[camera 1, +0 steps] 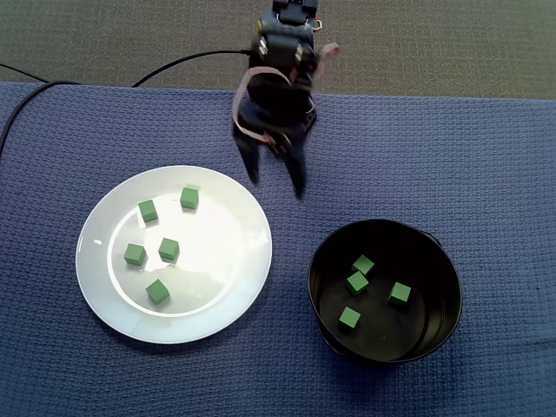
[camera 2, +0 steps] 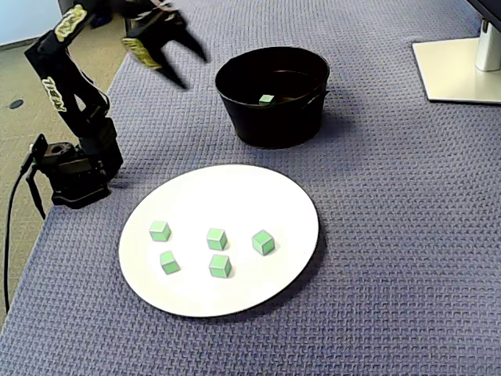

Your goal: Pick up the items on the white plate and put them in the black container.

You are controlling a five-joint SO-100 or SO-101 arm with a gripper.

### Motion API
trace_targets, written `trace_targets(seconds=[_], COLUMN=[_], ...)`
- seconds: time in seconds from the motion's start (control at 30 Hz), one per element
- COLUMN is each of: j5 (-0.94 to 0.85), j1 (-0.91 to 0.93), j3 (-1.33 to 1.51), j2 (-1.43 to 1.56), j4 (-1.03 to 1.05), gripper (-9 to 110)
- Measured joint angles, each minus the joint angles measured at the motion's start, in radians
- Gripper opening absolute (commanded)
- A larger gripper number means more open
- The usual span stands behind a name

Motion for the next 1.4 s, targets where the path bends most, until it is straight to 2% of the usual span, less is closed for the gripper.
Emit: trace_targets(seconds=[0.2,0.47,0.77,1.4], j5=[-0.344,-0.604,-0.630,-0.818], j1=[0.212,0.376,0.393,0.584], j3=[0.192,0.552,0.629,0.655], j2=[0.072,0.075,-0.060,-0.238], j4=[0.021,-0.221,-0.437,-0.583], gripper=[20,24,24,26])
